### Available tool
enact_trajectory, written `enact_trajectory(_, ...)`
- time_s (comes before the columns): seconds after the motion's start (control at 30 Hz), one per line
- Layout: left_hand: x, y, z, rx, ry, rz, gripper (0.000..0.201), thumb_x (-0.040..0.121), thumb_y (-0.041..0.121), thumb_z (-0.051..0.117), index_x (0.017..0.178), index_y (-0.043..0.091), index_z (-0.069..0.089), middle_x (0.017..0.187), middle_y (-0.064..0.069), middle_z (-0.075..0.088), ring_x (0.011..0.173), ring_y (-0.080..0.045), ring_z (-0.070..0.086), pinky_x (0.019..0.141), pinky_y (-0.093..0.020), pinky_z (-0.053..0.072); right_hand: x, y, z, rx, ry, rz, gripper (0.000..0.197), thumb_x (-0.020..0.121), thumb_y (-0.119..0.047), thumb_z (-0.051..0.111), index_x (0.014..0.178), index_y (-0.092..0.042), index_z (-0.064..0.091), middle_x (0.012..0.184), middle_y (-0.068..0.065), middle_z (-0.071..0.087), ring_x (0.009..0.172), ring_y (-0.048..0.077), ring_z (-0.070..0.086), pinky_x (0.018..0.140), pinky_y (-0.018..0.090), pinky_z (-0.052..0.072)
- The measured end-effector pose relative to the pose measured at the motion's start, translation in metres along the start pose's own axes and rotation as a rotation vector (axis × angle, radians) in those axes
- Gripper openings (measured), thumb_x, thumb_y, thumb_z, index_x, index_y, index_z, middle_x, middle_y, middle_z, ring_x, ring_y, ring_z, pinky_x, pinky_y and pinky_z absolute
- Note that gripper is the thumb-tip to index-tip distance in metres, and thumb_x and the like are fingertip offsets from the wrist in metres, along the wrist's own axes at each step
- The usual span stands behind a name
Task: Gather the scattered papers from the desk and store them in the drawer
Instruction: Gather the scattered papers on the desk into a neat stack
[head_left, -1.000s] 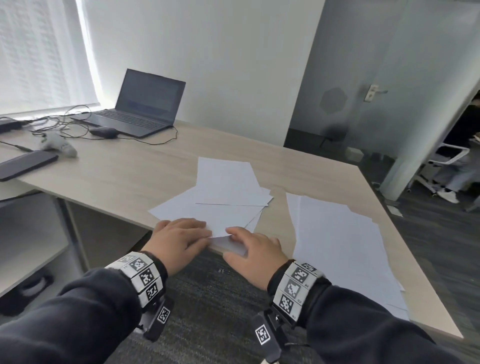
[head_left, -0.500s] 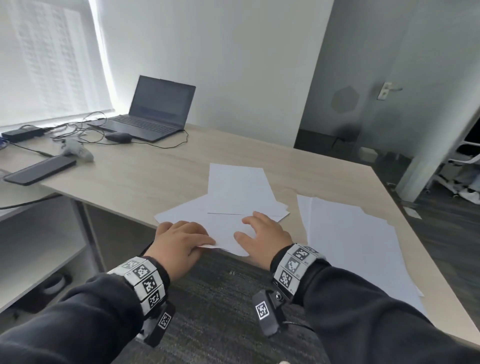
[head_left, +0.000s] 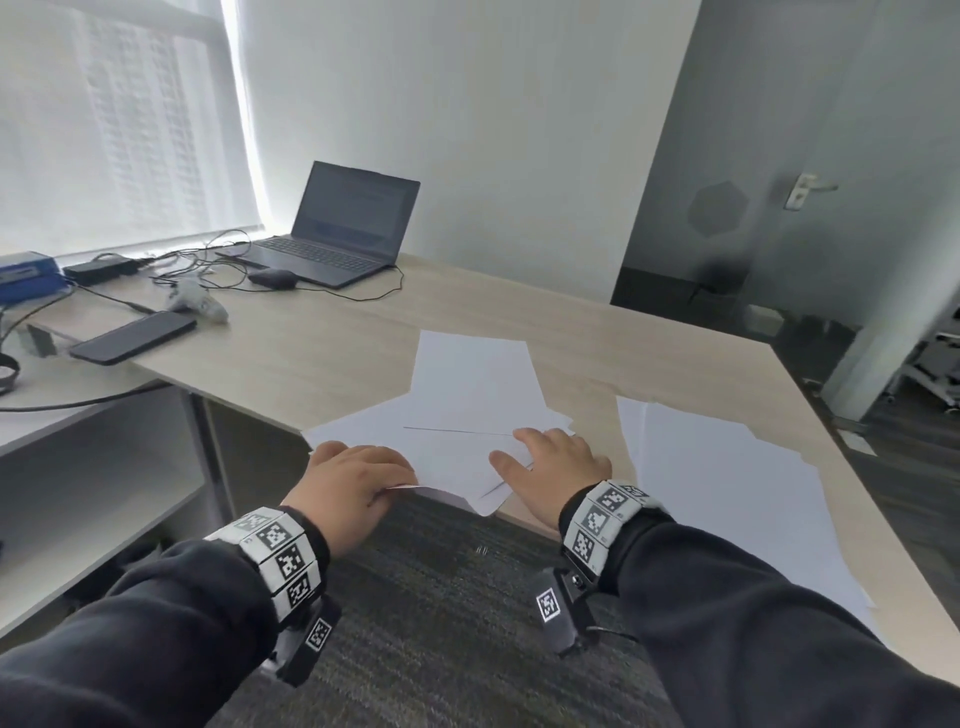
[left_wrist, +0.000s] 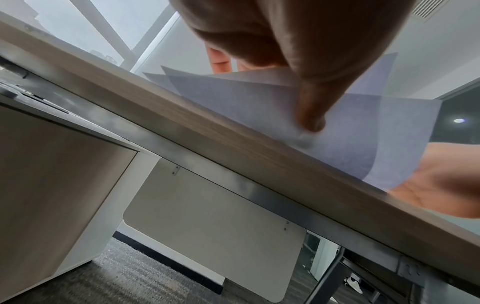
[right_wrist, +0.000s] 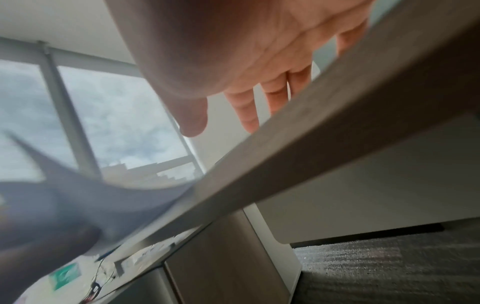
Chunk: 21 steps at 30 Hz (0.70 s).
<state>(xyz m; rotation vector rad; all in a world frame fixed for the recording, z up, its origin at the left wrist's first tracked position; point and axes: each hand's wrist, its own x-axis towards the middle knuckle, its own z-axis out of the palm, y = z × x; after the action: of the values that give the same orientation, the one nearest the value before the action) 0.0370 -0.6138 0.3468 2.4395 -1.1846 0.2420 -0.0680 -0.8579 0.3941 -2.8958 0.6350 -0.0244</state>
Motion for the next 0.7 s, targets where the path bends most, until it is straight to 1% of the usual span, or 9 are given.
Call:
enact_trajectory(0.1, -0.004, -0.007, -0.002, -0.023, -0.019, 0.029, 0.026, 0.091, 0.029, 0.053, 0.104, 0.041, 0.071, 0.112, 0.031, 0.062, 0.113, 0.000, 0.058, 0.094, -0.033, 0.023, 0.011, 0.003, -0.003, 0.031, -0.030, 0.004, 0.077, 0.087, -0.076, 0.027, 0.152, -0.035, 0.028, 0.163, -0.003, 0.024, 0.148, 0.024, 0.023, 0.115, 0.053, 0.025)
enact_trajectory(0.17, -0.009, -0.011, -0.006, -0.035, -0.031, 0.046, 0.026, 0.091, 0.036, 0.050, 0.104, 0.042, 0.072, 0.110, 0.035, 0.059, 0.113, 0.001, 0.058, 0.093, -0.032, 0.023, 0.016, 0.006, -0.001, 0.019, -0.077, 0.011, 0.081, 0.087, -0.076, 0.027, 0.155, -0.033, 0.021, 0.167, -0.004, 0.012, 0.153, 0.021, 0.012, 0.119, 0.055, 0.018)
enact_trajectory(0.27, -0.013, -0.016, -0.010, -0.030, -0.060, 0.049, 0.027, 0.091, 0.032, 0.051, 0.106, 0.041, 0.071, 0.116, 0.032, 0.062, 0.116, -0.001, 0.058, 0.092, -0.031, 0.028, 0.015, 0.007, 0.009, -0.027, -0.117, 0.000, 0.084, 0.087, -0.077, 0.023, 0.156, -0.030, 0.020, 0.167, -0.004, 0.015, 0.153, 0.021, 0.013, 0.118, 0.056, 0.017)
enact_trajectory(0.33, -0.013, -0.018, -0.009, -0.013, -0.057, 0.058, 0.031, 0.089, 0.025, 0.052, 0.108, 0.040, 0.071, 0.120, 0.026, 0.066, 0.116, -0.005, 0.060, 0.090, -0.034, 0.034, 0.010, 0.007, 0.014, -0.066, -0.080, -0.019, 0.084, 0.085, -0.078, 0.021, 0.153, -0.030, 0.026, 0.162, -0.004, 0.027, 0.149, 0.022, 0.023, 0.115, 0.055, 0.023)
enact_trajectory(0.43, -0.010, -0.013, -0.006, -0.007, -0.026, 0.073, 0.033, 0.085, 0.020, 0.053, 0.107, 0.039, 0.069, 0.117, 0.022, 0.069, 0.112, -0.012, 0.064, 0.090, -0.039, 0.048, -0.001, 0.003, 0.013, -0.096, -0.009, -0.064, 0.080, 0.084, -0.077, 0.022, 0.148, -0.030, 0.034, 0.151, -0.004, 0.041, 0.140, 0.023, 0.035, 0.109, 0.052, 0.029)
enact_trajectory(0.5, -0.009, -0.007, -0.004, -0.008, 0.002, 0.101, 0.031, 0.086, 0.022, 0.053, 0.106, 0.040, 0.067, 0.114, 0.021, 0.070, 0.108, -0.012, 0.066, 0.088, -0.040, 0.051, -0.010, 0.001, 0.011, -0.092, -0.012, -0.100, 0.078, 0.086, -0.075, 0.022, 0.148, -0.031, 0.036, 0.150, -0.004, 0.040, 0.140, 0.023, 0.032, 0.110, 0.050, 0.026)
enact_trajectory(0.6, -0.008, 0.002, -0.002, -0.002, -0.012, 0.127, 0.036, 0.084, 0.032, 0.042, 0.109, 0.043, 0.066, 0.116, 0.024, 0.068, 0.110, -0.009, 0.064, 0.089, -0.040, 0.050, -0.018, 0.001, 0.012, -0.114, 0.001, -0.147, 0.075, 0.088, -0.075, 0.021, 0.144, -0.032, 0.043, 0.146, -0.004, 0.041, 0.138, 0.022, 0.033, 0.108, 0.049, 0.028)
enact_trajectory(0.63, -0.008, 0.005, -0.001, 0.001, -0.027, 0.131, 0.039, 0.083, 0.035, 0.039, 0.110, 0.044, 0.066, 0.117, 0.024, 0.067, 0.112, -0.008, 0.063, 0.090, -0.040, 0.049, -0.018, 0.003, 0.012, -0.089, 0.003, -0.139, 0.074, 0.088, -0.075, 0.021, 0.144, -0.033, 0.043, 0.150, -0.004, 0.038, 0.140, 0.022, 0.031, 0.110, 0.049, 0.027)
enact_trajectory(0.7, -0.009, 0.007, -0.001, -0.002, -0.049, 0.126, 0.038, 0.085, 0.037, 0.039, 0.110, 0.043, 0.067, 0.118, 0.025, 0.066, 0.113, -0.006, 0.061, 0.092, -0.038, 0.047, -0.014, 0.009, 0.011, -0.017, -0.013, -0.088, 0.072, 0.091, -0.072, 0.022, 0.150, -0.034, 0.035, 0.163, -0.005, 0.022, 0.149, 0.021, 0.020, 0.116, 0.050, 0.022)
